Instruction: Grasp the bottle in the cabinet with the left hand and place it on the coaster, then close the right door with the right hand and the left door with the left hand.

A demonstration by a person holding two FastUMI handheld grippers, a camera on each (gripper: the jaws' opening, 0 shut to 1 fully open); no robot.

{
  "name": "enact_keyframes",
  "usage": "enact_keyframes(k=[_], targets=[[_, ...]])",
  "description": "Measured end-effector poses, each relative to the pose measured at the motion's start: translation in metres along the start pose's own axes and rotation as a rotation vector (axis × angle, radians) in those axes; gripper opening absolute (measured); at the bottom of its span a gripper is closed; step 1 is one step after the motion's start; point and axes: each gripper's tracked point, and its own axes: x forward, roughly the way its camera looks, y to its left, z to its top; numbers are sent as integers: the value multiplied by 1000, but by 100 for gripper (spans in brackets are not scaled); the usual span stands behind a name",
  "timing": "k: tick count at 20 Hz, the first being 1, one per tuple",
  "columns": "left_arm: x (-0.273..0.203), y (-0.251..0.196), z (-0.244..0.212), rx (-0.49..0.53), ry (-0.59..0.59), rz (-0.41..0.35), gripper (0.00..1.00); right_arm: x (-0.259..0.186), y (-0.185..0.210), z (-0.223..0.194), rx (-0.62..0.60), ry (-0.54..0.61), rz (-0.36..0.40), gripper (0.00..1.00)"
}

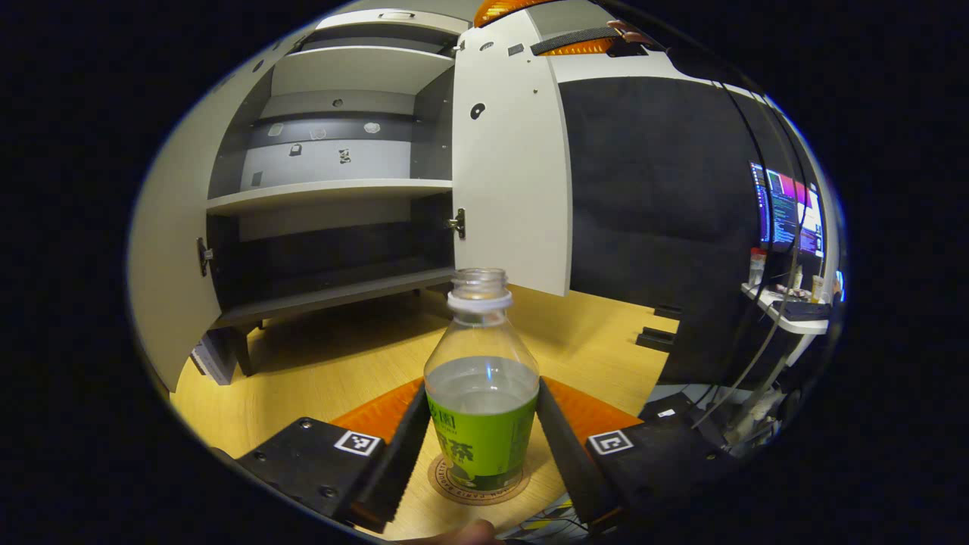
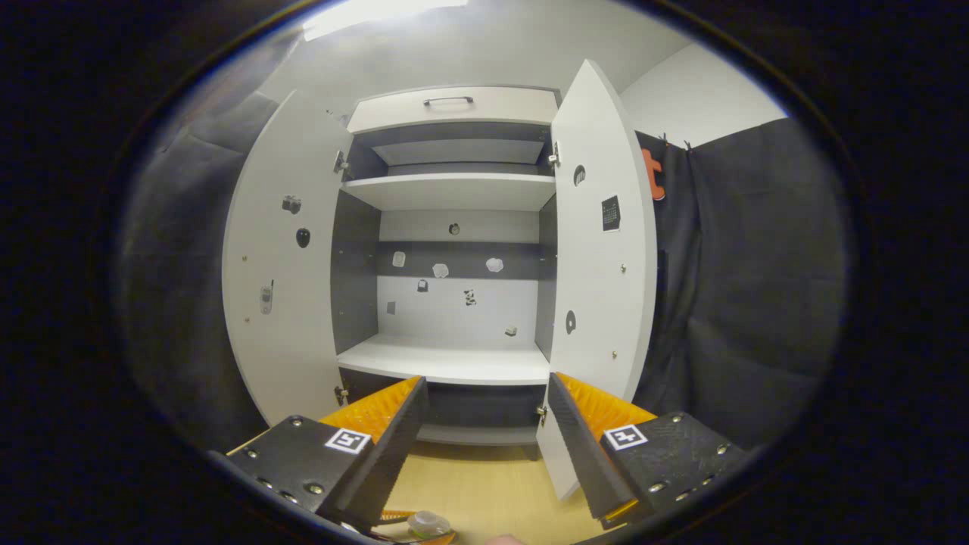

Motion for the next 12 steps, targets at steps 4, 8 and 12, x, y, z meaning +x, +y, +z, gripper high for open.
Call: enact_keyframes(k=[4,8,12], targets=[[-1,7,20,-45,11,-15,97,4,0,2,-7,-2,-11,96],[-1,13,53,-54,-31,-25,95,0,-7,-1,-23,-9,-30,96],[-10,15,81,-34,-42,-14,95,-10,-14,-5,-11,-12,-25,96]])
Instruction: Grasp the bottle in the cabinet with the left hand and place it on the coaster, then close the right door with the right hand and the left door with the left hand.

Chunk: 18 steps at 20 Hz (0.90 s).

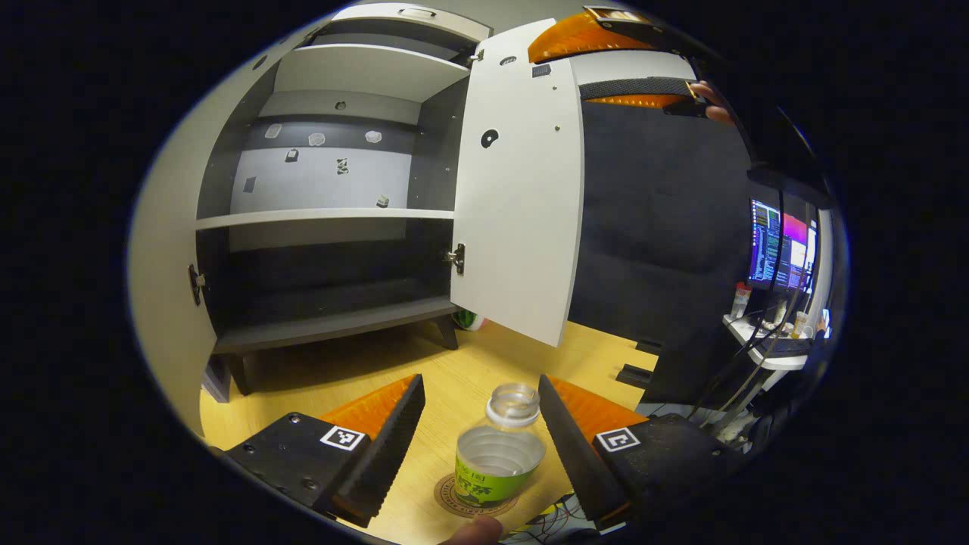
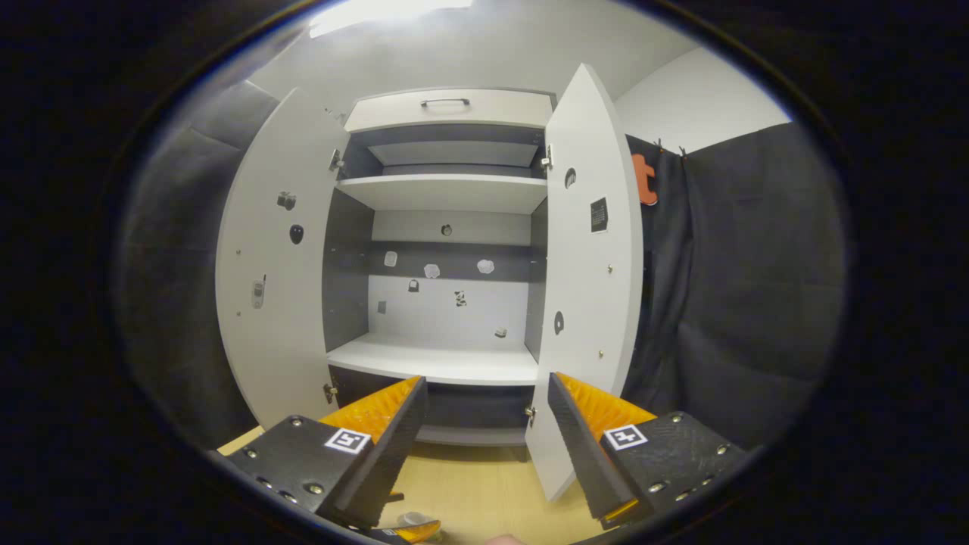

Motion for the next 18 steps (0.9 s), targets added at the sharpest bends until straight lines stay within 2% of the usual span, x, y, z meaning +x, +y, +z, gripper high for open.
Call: enact_keyframes(k=[4,7,10,13,14,15,18], targets=[[-14,-9,41,4,-40,32,95,-14,-20,5,14,-19,31,96],[-27,3,87,39,-86,149,95,-28,-47,5,9,-29,36,96],[-42,8,142,14,-132,227,95,-34,-83,8,-12,-46,23,96],[-65,27,189,-23,-138,372,95,-35,-124,15,-16,-49,0,96],[-73,34,203,-27,-138,420,91,-35,-138,18,-15,-51,-15,94],[-83,39,212,-33,-127,462,95,-34,-150,22,-30,-51,-20,96],[-102,43,247,-57,-130,523,95,-33,-189,33,-66,-71,-49,96]])
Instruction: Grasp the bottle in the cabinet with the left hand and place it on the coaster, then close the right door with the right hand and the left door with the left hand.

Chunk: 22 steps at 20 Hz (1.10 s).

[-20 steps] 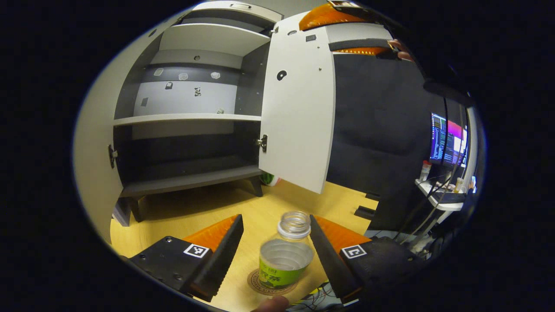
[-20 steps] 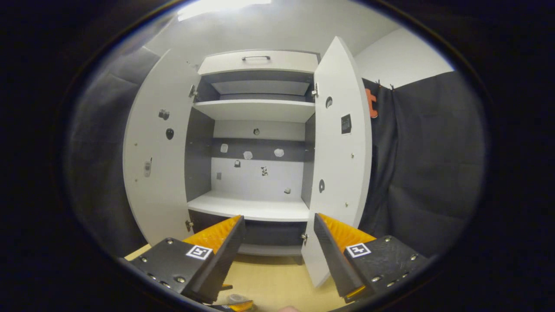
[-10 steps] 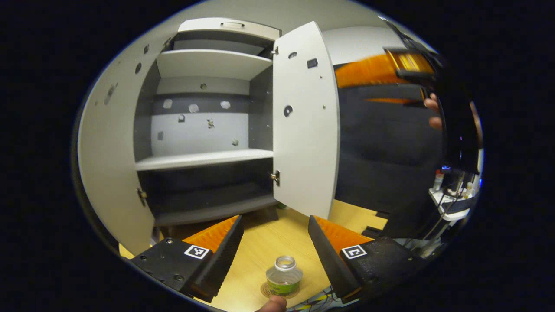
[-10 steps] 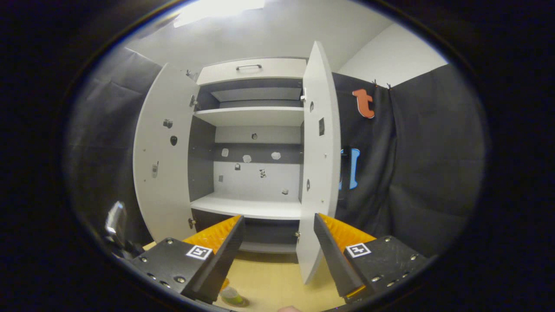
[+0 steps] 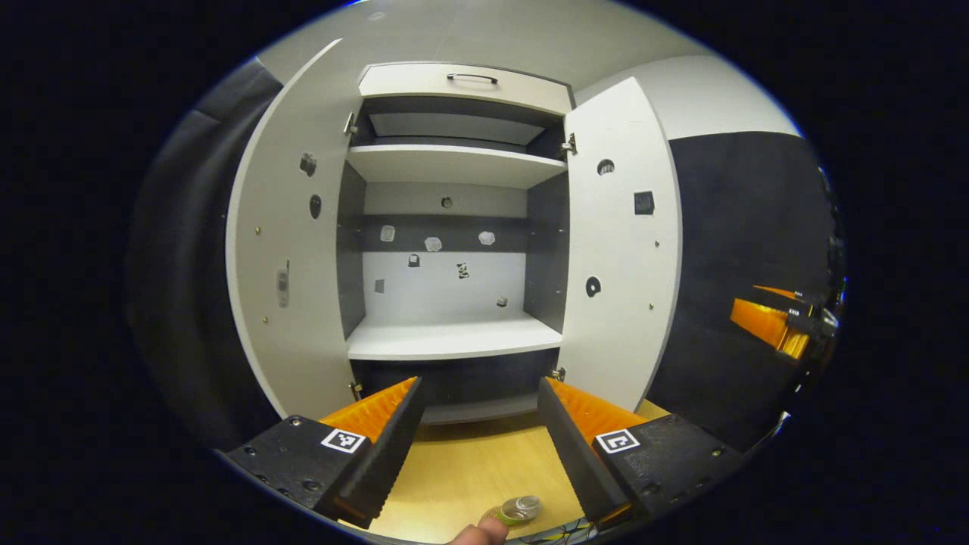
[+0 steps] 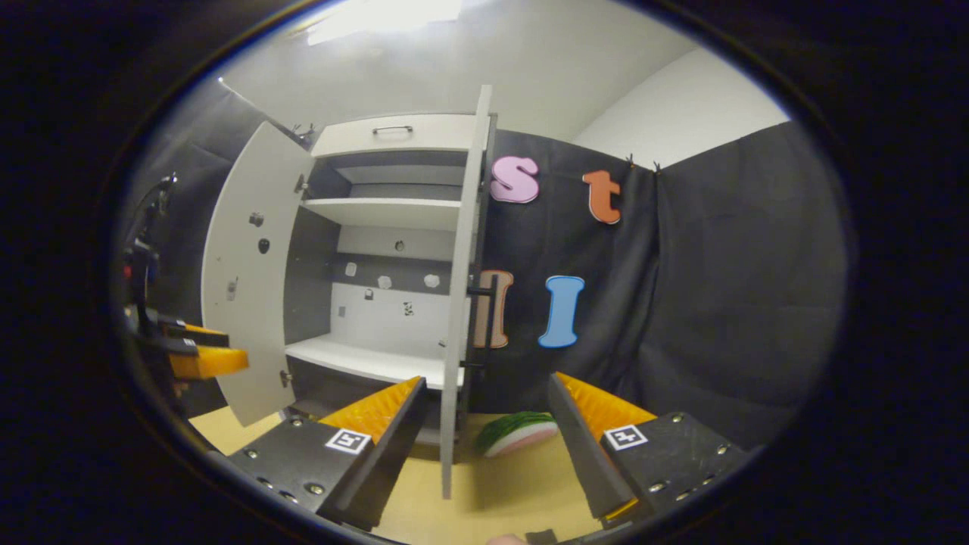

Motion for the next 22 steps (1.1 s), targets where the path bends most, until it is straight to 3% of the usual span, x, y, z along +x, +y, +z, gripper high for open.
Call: enact_keyframes(k=[1,2,6,7,8,10,13,17,20,22], targets=[[-4,5,13,-10,-10,24,91,2,-7,-2,-5,-4,-8,94],[-7,13,23,-17,-14,50,95,4,-19,-1,-8,0,-21,96],[-23,45,61,-31,-81,135,95,11,-51,20,-7,-6,-50,96],[-27,54,68,-30,-95,153,91,16,-57,26,-3,-5,-47,96],[-32,60,72,-24,-106,164,95,22,-63,30,4,3,-51,96],[-43,78,78,4,-124,196,90,36,-79,35,13,16,-82,94],[-61,99,83,17,-147,238,95,58,-98,42,-13,19,-118,96],[-80,119,85,39,-154,278,95,97,-104,32,-9,61,-120,96],[-89,128,80,26,-171,287,94,127,-88,21,-5,46,-34,96],[-92,131,67,16,-151,279,94,148,-88,10,8,57,-19,96]])
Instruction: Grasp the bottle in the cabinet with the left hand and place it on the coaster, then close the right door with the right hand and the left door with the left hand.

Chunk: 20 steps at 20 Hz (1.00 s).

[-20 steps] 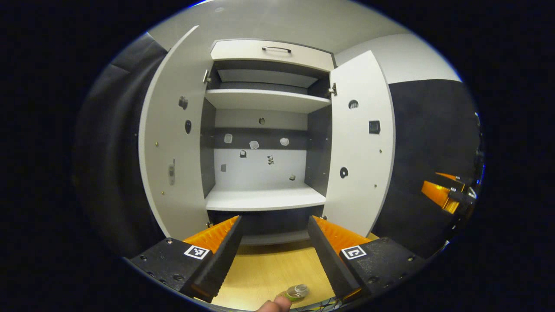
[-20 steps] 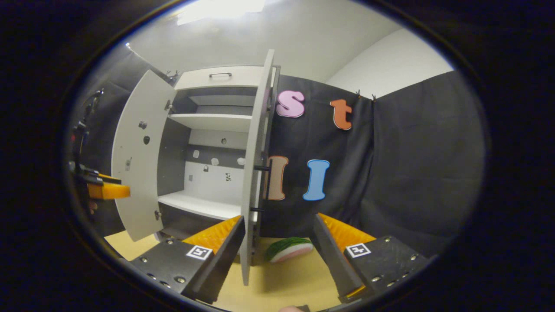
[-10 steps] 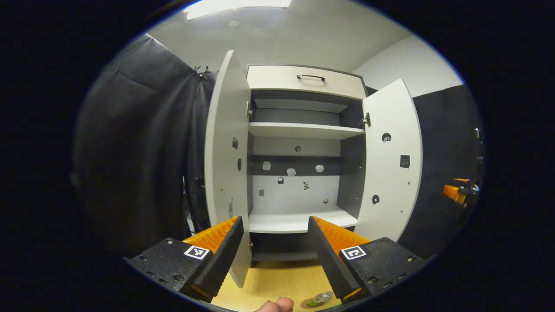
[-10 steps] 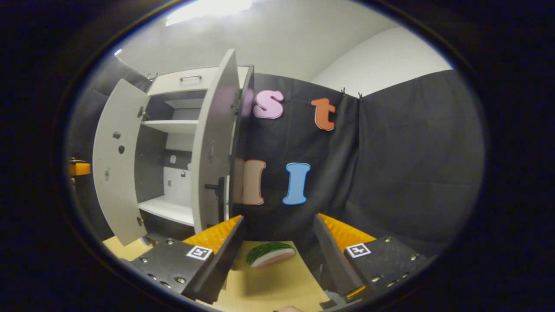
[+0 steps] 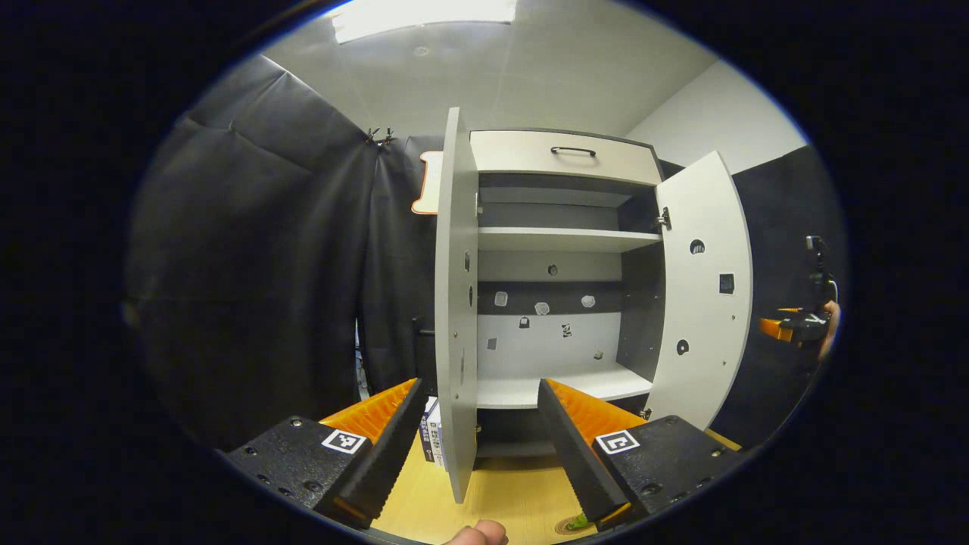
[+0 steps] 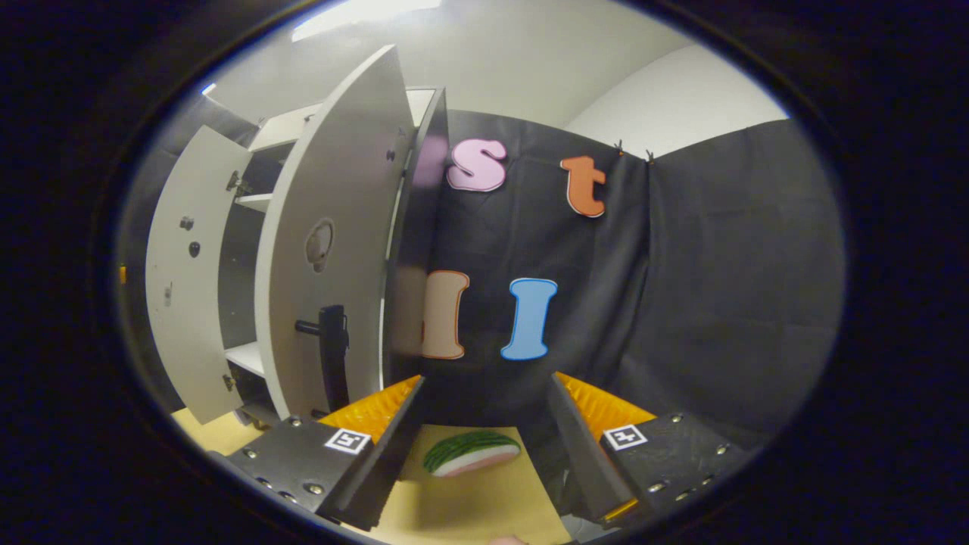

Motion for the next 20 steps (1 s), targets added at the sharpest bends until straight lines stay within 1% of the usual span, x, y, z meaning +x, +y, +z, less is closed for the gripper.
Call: enact_keyframes(k=[1,2,3,4,5,7,8,9,10,11,12,13,15,16,17,19,20], targets=[[-3,1,-5,4,12,-6,94,7,1,-1,8,0,2,96],[-3,4,-10,13,20,-6,95,13,8,0,11,-2,21,96],[-3,6,-12,25,23,-5,91,16,15,1,10,-5,40,96],[-3,7,-14,34,26,-7,95,20,19,2,0,-14,53,96],[-3,6,-16,35,26,-3,95,26,19,0,-14,-18,48,96],[-2,-3,-21,20,38,-12,95,31,25,-10,-20,16,52,94],[-2,-9,-23,12,46,-27,94,31,35,-12,-24,24,73,94],[-2,-17,-23,8,46,-48,95,28,53,-12,-38,24,120,96],[-1,-22,-21,9,42,-62,95,26,64,-13,-81,10,135,96],[-1,-23,-22,11,44,-63,94,26,66,-13,-136,-9,138,88],[-1,-25,-23,11,52,-60,95,27,64,-16,-173,-1,132,85],[-2,-26,-22,4,51,-56,95,27,63,-18,-163,0,130,89],[-6,-31,-12,-29,20,-67,94,26,70,-24,-108,25,137,88],[-6,-34,-9,-39,9,-76,94,25,76,-20,-76,14,139,88],[-5,-37,-7,-45,3,-88,94,23,82,-11,-26,-4,141,85],[-1,-34,-4,-36,-2,-81,95,21,101,4,99,-26,143,88],[2,-32,-1,-38,-6,-75,95,23,105,9,132,-28,124,86]])
